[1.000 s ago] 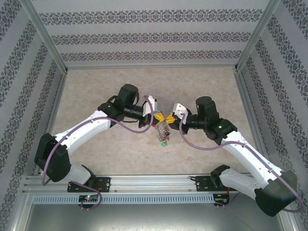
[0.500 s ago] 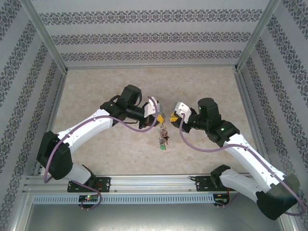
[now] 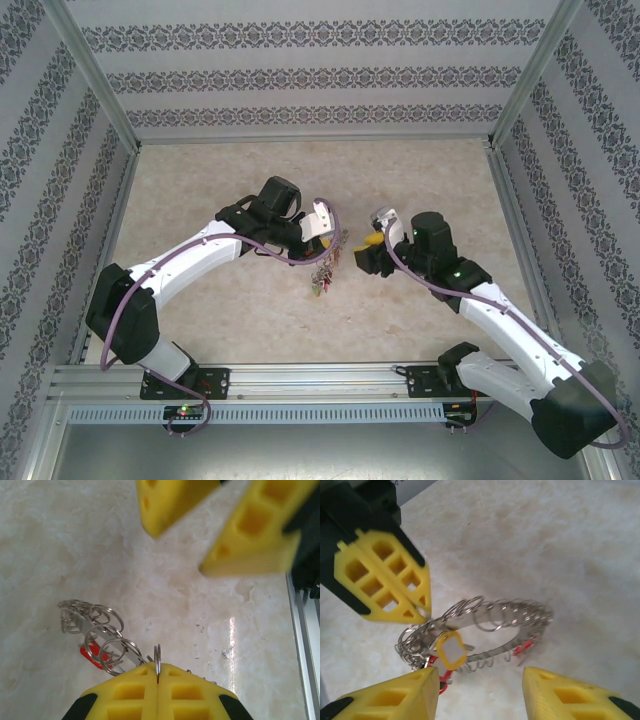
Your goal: Put the keys on the keyring
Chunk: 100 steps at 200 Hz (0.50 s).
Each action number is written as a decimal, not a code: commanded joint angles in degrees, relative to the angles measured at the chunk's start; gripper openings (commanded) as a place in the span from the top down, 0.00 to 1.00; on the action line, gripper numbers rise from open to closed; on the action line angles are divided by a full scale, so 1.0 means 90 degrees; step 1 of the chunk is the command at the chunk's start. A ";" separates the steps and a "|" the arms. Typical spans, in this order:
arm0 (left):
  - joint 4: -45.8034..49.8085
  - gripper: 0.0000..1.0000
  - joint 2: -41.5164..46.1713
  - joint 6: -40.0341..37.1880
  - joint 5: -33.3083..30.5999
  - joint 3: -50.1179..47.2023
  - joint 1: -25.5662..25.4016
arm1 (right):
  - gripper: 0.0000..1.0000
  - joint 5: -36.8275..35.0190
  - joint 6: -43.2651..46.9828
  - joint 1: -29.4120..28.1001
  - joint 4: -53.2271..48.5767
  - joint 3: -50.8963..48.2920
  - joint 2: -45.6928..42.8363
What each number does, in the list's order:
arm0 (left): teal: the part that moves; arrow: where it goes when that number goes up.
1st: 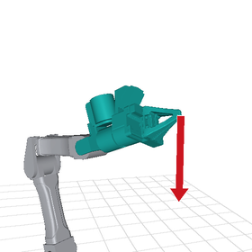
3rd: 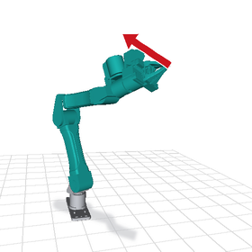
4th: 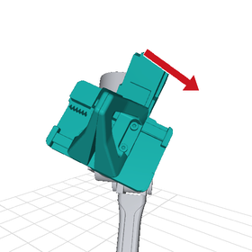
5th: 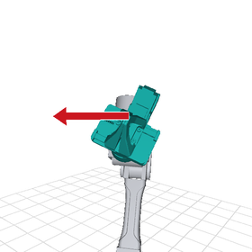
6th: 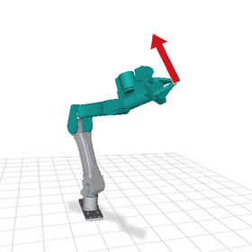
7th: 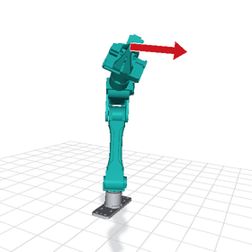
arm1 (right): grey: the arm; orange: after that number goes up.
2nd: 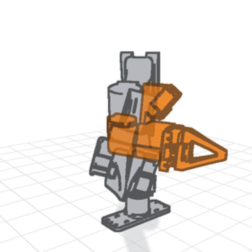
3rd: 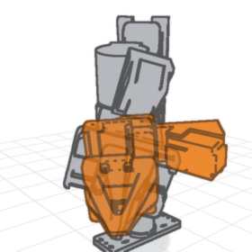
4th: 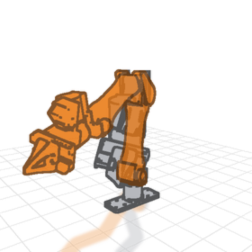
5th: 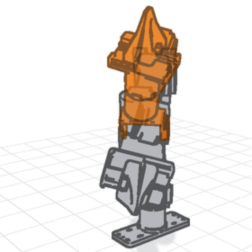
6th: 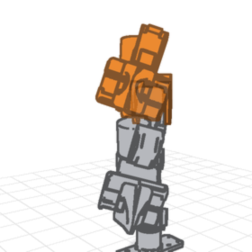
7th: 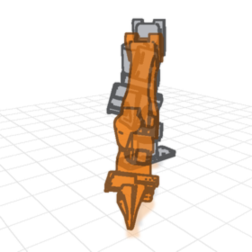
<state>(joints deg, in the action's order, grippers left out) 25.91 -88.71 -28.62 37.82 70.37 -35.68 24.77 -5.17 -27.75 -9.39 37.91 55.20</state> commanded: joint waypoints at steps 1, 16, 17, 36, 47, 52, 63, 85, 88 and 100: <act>-0.0594 1.00 -0.0074 0.0600 0.0153 0.0223 -0.0049 | 0.50 -0.0281 -0.1398 -0.0233 0.0500 -0.0179 -0.0160; -0.0729 1.00 -0.0122 0.0823 0.0121 0.0255 -0.0050 | 0.49 -0.0432 -0.2032 -0.0283 0.0383 -0.0122 -0.0157; -0.0739 1.00 -0.0123 0.0830 0.0122 0.0256 -0.0050 | 0.49 -0.0435 -0.2081 -0.0285 0.0371 -0.0121 -0.0157; -0.0821 1.00 -0.0200 0.1041 0.0114 0.0313 -0.0044 | 0.50 -0.0438 -0.2546 -0.0418 0.0311 -0.0113 -0.0105; -0.0786 1.00 -0.0245 0.1099 0.0102 0.0373 -0.0044 | 0.48 -0.0458 -0.2536 -0.0571 0.0253 -0.0103 -0.0054; -0.0762 1.00 -0.0274 0.1110 0.0109 0.0401 -0.0041 | 0.47 -0.0470 -0.2448 -0.0657 0.0226 -0.0085 -0.0033; -0.0750 1.00 -0.0303 0.1139 0.0123 0.0437 -0.0040 | 0.45 -0.0682 -0.2255 -0.0851 0.0113 -0.0029 0.0032; -0.0716 1.00 -0.0301 0.1190 0.0124 0.0482 -0.0039 | 0.42 -0.0947 -0.1945 -0.1138 0.0175 -0.0004 0.0162; -0.0707 1.00 -0.0299 0.1188 0.0124 0.0485 -0.0044 | 0.42 -0.0956 -0.1907 -0.1169 0.0186 0.0004 0.0189; -0.0683 1.00 -0.0278 0.1197 0.0112 0.0482 -0.0046 | 0.39 -0.1024 -0.1716 -0.1303 0.0221 0.0033 0.0289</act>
<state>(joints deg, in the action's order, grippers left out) 22.20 -91.79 -19.53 37.85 72.51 -35.66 18.70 -23.38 -37.54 -8.27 36.58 56.42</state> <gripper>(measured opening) 0.057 0.585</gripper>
